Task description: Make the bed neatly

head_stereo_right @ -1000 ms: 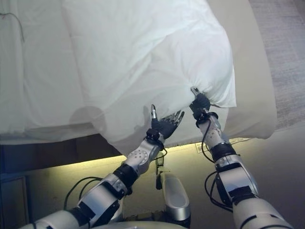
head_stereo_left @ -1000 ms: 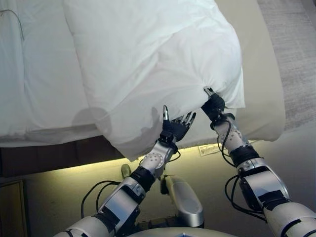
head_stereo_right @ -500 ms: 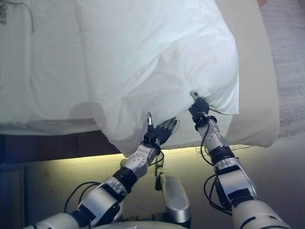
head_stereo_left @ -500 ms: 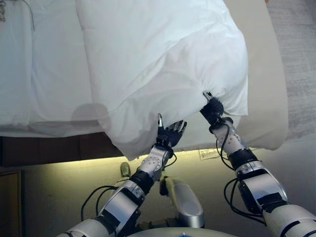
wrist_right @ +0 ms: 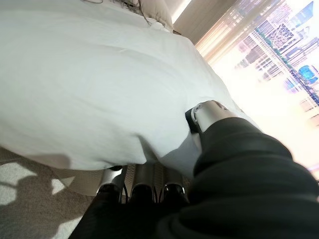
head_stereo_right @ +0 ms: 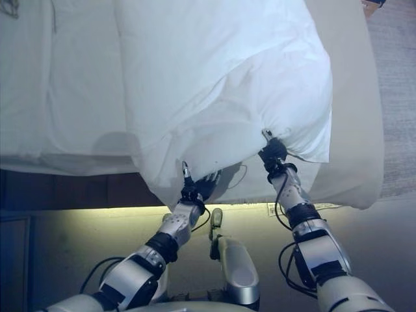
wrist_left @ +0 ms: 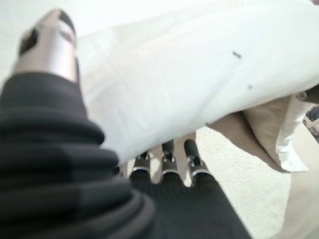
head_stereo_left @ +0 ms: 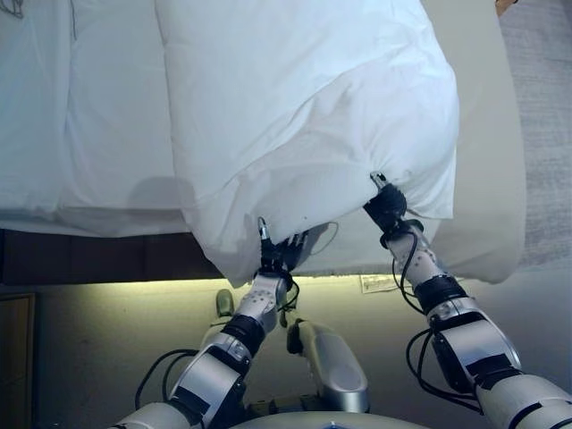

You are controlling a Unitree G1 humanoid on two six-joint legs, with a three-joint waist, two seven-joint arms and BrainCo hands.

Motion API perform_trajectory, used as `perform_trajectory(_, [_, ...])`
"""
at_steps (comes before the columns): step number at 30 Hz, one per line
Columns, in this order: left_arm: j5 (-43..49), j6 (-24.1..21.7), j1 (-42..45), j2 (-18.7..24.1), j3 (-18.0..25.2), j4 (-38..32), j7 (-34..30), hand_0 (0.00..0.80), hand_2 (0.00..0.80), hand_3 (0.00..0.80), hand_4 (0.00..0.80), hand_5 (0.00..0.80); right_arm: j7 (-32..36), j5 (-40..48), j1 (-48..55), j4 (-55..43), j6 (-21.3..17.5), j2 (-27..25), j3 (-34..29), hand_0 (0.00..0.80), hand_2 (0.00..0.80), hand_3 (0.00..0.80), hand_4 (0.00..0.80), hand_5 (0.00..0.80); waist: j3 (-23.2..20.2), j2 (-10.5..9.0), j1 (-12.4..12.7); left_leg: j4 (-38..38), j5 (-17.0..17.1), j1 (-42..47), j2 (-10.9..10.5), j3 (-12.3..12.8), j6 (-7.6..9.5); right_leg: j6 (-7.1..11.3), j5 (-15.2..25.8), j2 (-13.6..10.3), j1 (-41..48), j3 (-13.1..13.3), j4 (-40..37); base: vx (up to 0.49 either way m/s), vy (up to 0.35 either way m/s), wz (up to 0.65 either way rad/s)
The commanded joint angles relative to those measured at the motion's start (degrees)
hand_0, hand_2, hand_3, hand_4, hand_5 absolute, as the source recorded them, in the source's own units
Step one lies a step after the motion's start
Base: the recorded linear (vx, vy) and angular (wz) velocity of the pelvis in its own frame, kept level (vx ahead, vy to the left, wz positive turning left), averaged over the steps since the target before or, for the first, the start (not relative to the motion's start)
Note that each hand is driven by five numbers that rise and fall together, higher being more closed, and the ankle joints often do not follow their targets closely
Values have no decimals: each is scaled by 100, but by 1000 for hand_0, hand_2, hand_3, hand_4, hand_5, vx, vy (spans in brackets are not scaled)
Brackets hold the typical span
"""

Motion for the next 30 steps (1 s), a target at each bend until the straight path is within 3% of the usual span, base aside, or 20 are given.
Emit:
perform_trajectory(1, [-143, 23, -14, 208, 464, -66, -397, 0, 0, 0, 0, 0, 297, 229, -66, -375, -402, -238, -474, 800, 800, 800, 800, 800, -204, -95, 252, -171, -38, 163, 239, 7, -270, 465, -126, -196, 55, 30, 222, 1, -9, 6])
perform_trajectory(3, [-143, 78, -70, 246, 447, -71, -407, 0, 0, 0, 0, 0, 320, 229, -75, -305, -379, -206, -471, 800, 800, 800, 800, 800, -223, -99, 260, -181, -46, 188, 243, -5, -261, 461, -135, -188, 71, 21, 227, 0, 0, 0])
perform_trajectory(4, [-143, 156, -88, 270, 436, -78, -449, 50, 50, 50, 50, 50, 323, 212, -73, -283, -365, -187, -474, 800, 800, 800, 800, 800, -234, -95, 262, -180, -45, 198, 239, -8, -259, 463, -134, -186, 82, 24, 227, 33, -9, 0])
perform_trajectory(5, [-143, 223, -94, 280, 433, -80, -482, 282, 282, 282, 282, 282, 325, 191, -61, -280, -350, -174, -473, 800, 800, 800, 800, 800, -242, -85, 262, -166, -89, 225, 248, -9, -260, 468, -166, -176, 105, 30, 241, 34, -4, 0])
perform_trajectory(6, [-143, 353, -120, 294, 412, -84, -528, 223, 223, 223, 223, 223, 331, 167, -57, -268, -338, -156, -474, 800, 800, 800, 800, 800, -253, -85, 261, -162, -97, 236, 246, -6, -256, 472, -167, -174, 116, 38, 243, 31, -5, 1])
perform_trajectory(7, [-143, 410, -151, 297, 384, -84, -524, 0, 0, 0, 0, 0, 337, 160, -61, -251, -334, -144, -467, 800, 800, 800, 800, 800, -263, -90, 258, -156, -102, 240, 243, 3, -252, 474, -166, -172, 127, 45, 237, 0, 0, 0])
perform_trajectory(8, [-143, 441, -172, 302, 357, -87, -526, 0, 0, 0, 0, 0, 333, 159, -64, -237, -338, -127, -459, 800, 800, 800, 800, 800, -275, -94, 259, -152, -107, 244, 241, 7, -250, 477, -163, -172, 140, 49, 228, 0, 0, 0])
perform_trajectory(9, [-143, 462, -185, 317, 325, -90, -516, 72, 72, 72, 72, 72, 328, 162, -67, -225, -337, -121, -448, 800, 800, 800, 800, 800, -285, -95, 254, -157, -111, 259, 238, 9, -246, 479, -159, -167, 147, 57, 224, 0, 0, 0])
perform_trajectory(10, [-143, 464, -213, 333, 289, -96, -455, 549, 549, 549, 549, 549, 322, 161, -75, -210, -336, -109, -443, 800, 800, 800, 800, 800, -300, -106, 243, -184, -61, 246, 224, 10, -237, 476, -120, -175, 129, 61, 206, 0, 0, 0])
perform_trajectory(11, [-143, 442, -238, 336, 269, -95, -450, 800, 800, 800, 800, 800, 297, 141, -88, -200, -321, -99, -430, 800, 800, 800, 800, 800, -296, -97, 242, -158, -113, 276, 239, 16, -238, 482, -151, -160, 157, 77, 223, 0, 0, 0])
perform_trajectory(18, [-143, 385, -338, 304, 184, -166, -514, 800, 800, 800, 800, 800, 257, -207, -73, -136, -84, -29, -345, 800, 800, 800, 800, 800, -387, -97, 184, -200, -88, 345, 208, 67, -212, 497, -107, -169, 218, 155, 157, 0, 0, 0])
perform_trajectory(19, [-143, 338, -338, 288, 189, -175, -507, 800, 800, 800, 800, 800, 157, -286, -59, -108, -28, -36, -321, 540, 540, 540, 540, 540, -396, -85, 187, -190, -144, 399, 221, 83, -216, 504, -143, -160, 272, 167, 159, 0, 0, 0])
perform_trajectory(20, [-143, 285, -357, 290, 195, -163, -494, 800, 800, 800, 800, 800, 73, -380, -51, -36, 48, -42, -314, 0, 0, 0, 0, 0, -432, -97, 176, -219, -99, 402, 206, 98, -213, 505, -109, -175, 277, 173, 129, 0, 0, 0])
perform_trajectory(30, [-143, 41, -288, 403, 312, -179, -511, 800, 800, 800, 800, 800, 328, -1407, 748, 541, 978, 309, 183, 0, 0, 0, 0, 0, -624, 39, 129, -438, -77, 745, 116, 107, -180, 519, -159, -205, 526, 273, 49, 1, 69, -6])
